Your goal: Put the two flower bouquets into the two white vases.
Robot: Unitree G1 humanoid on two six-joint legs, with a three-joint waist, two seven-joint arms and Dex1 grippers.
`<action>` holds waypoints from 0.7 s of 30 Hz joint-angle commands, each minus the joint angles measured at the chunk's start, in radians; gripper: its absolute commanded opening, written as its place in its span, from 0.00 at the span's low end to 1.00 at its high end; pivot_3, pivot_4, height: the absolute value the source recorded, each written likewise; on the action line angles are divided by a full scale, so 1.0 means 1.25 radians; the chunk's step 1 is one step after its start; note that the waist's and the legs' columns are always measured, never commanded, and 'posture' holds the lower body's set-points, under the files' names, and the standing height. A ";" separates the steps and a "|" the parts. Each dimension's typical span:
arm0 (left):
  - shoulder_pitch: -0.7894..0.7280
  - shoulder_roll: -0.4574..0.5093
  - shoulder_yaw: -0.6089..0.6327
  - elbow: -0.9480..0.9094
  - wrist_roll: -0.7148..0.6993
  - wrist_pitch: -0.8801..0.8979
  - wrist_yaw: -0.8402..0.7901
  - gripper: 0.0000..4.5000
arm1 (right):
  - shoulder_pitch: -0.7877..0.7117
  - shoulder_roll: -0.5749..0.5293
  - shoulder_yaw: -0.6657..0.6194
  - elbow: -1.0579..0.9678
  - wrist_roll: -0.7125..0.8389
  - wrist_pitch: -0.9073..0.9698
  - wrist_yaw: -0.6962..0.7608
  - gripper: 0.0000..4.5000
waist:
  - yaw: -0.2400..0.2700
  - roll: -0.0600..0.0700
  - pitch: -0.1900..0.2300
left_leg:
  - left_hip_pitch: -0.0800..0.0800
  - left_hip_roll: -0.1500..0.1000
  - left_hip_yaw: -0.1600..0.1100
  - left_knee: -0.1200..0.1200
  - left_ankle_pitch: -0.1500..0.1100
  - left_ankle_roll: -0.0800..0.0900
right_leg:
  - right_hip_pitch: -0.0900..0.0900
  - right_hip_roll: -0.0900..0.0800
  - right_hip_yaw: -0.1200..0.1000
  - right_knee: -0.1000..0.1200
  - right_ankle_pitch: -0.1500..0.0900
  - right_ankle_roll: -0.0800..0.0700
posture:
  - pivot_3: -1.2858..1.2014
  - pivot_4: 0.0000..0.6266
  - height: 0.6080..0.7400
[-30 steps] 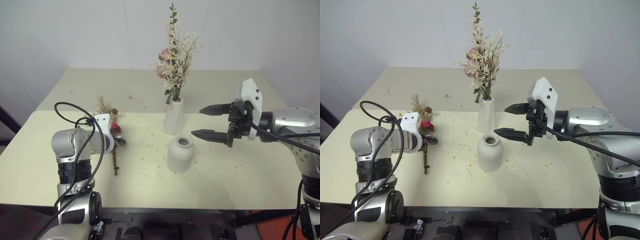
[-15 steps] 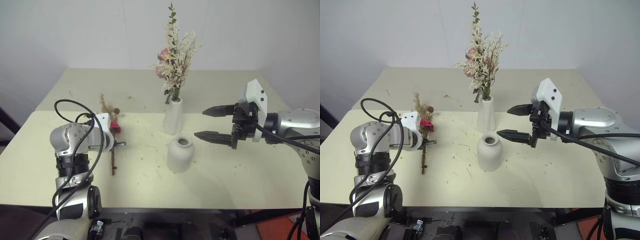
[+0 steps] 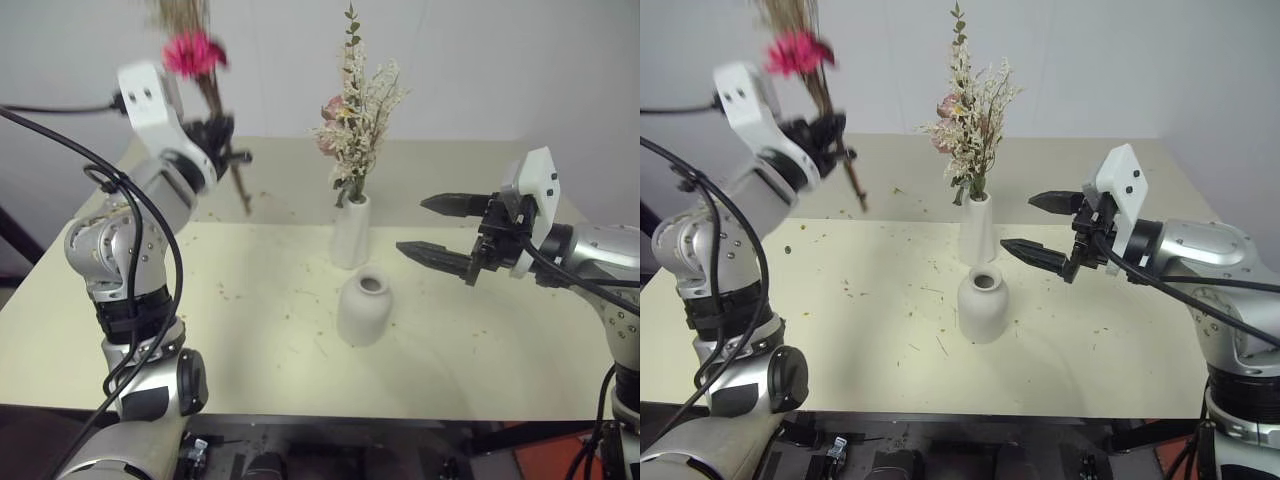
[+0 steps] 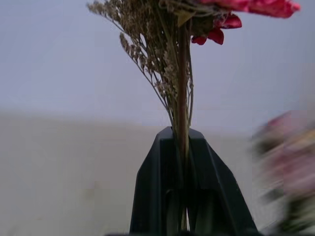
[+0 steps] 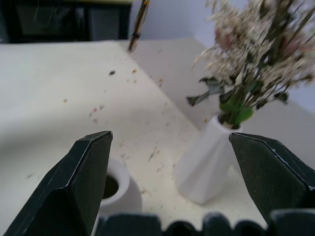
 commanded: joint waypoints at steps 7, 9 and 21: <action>-0.027 0.014 -0.057 0.225 -0.180 -0.150 -0.642 0.00 | 0.167 -0.086 -0.152 -0.179 0.090 0.045 -0.035 1.00 | -0.002 0.000 0.000 | 0.000 0.000 0.000 0.000 0.000 0.000 | 0.001 0.001 0.000 0.000 0.000 0.001 | 0.52 0.24 1.00; -0.042 0.010 -0.090 0.296 -0.156 -0.179 -0.723 0.00 | 0.205 -0.096 -0.169 -0.205 0.090 0.051 -0.059 1.00 | -0.002 0.000 0.000 | 0.000 0.000 0.000 0.001 0.000 0.000 | 0.001 0.000 0.000 0.000 -0.001 0.002 | 0.52 0.24 1.00; -0.139 -0.050 -0.161 0.590 -0.093 -0.269 -0.992 0.00 | 0.331 -0.070 -0.251 -0.307 0.155 0.075 -0.204 1.00 | -0.003 0.000 0.000 | 0.000 0.000 0.000 0.001 0.000 0.001 | 0.001 0.001 0.000 0.000 -0.002 0.004 | 0.52 0.24 1.00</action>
